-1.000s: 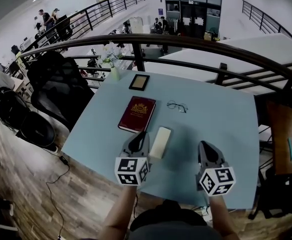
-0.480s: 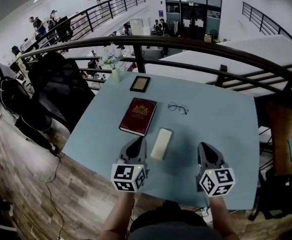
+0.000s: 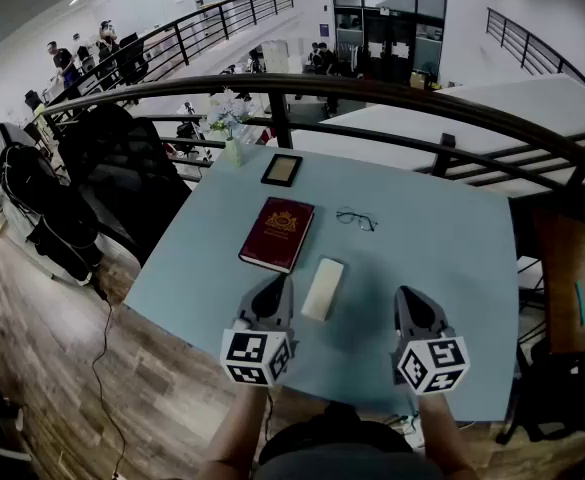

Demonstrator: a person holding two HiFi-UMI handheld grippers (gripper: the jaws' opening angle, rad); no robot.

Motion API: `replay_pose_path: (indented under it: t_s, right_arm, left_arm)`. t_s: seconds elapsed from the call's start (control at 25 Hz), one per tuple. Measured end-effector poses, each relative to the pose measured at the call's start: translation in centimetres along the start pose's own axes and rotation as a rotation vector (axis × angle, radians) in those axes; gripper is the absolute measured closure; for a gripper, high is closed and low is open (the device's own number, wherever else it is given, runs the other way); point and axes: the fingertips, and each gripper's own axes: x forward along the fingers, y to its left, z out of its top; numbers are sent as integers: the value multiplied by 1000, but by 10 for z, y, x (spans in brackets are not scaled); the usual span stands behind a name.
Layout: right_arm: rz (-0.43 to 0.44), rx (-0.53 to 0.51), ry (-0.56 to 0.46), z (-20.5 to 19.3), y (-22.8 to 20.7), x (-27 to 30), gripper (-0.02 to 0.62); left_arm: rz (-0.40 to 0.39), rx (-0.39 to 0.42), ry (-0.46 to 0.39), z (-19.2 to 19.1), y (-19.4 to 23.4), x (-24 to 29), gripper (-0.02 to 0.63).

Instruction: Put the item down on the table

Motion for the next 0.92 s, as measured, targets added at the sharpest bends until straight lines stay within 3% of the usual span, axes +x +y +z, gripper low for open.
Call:
replay_pose_path:
  t_s: [0.92]
  right_arm:
    - [7,-8,-8,4,3,-2,592]
  left_arm:
    - [32,-54,8,-7,8,-8,600]
